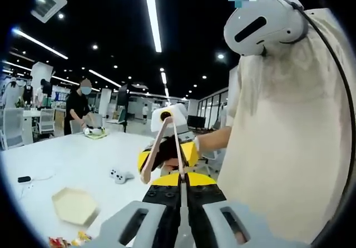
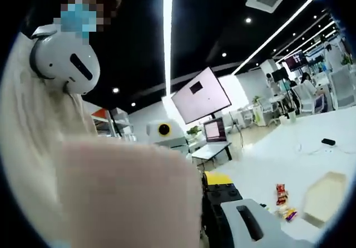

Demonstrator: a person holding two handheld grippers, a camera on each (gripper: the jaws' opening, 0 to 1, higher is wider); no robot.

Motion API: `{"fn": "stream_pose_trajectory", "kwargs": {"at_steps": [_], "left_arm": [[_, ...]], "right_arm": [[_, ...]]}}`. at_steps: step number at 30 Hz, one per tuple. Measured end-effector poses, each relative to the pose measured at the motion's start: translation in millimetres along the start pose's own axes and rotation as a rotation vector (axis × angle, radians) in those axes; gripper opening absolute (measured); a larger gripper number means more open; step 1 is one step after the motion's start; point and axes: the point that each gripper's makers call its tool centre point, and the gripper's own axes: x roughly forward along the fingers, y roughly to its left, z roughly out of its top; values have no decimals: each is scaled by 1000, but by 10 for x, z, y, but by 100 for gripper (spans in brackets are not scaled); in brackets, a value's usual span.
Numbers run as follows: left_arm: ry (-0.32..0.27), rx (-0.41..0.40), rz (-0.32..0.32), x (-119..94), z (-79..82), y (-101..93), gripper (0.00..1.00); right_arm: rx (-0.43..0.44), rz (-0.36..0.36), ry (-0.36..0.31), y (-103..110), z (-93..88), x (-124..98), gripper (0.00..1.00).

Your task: Place the target food into the container with the food tongs after gripping and lifting it, then release it inside without dropping or visibly crushing the food.

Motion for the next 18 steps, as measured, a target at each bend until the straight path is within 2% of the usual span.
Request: {"fn": "stream_pose_trajectory", "kwargs": {"at_steps": [13, 18], "left_arm": [[22, -3, 6, -28, -30, 41, 0], [32, -3, 6, -42, -46, 44, 0]], "right_arm": [[-65, -27, 38, -42, -18, 23, 30], [-54, -26, 50, -55, -51, 19, 30]]}}
